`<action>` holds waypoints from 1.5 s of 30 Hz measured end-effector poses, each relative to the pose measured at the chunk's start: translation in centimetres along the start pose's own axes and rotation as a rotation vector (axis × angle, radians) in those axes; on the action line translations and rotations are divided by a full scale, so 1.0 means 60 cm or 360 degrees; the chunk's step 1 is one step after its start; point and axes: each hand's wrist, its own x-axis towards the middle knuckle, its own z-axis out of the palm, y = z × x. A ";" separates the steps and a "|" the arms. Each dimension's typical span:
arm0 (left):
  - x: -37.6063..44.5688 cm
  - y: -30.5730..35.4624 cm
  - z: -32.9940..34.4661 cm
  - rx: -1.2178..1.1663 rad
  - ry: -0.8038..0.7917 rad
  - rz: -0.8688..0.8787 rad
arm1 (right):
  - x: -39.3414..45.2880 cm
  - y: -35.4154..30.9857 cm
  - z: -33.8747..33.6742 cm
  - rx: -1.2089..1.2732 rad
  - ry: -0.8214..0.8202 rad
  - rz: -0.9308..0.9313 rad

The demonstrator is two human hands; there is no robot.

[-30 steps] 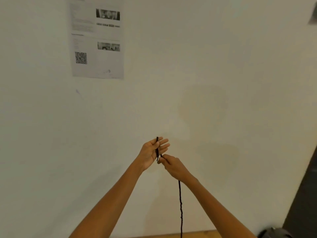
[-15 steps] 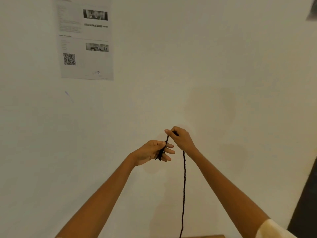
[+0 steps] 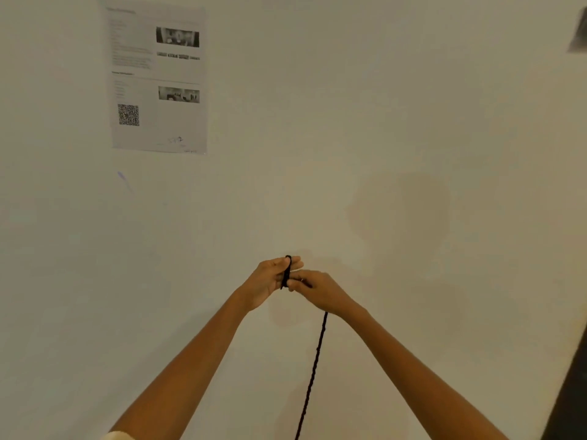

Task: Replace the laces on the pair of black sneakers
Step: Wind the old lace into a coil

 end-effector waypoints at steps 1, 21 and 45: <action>-0.002 0.006 0.003 0.0060 -0.0058 -0.0013 | 0.003 -0.007 -0.018 0.0059 0.0101 -0.0028; -0.028 -0.005 -0.031 -0.0069 0.0214 -0.0049 | 0.004 -0.035 0.063 0.0291 0.0161 0.0206; -0.006 -0.014 -0.068 -0.0114 0.0042 -0.0083 | 0.007 -0.035 0.117 0.0487 0.0141 0.0367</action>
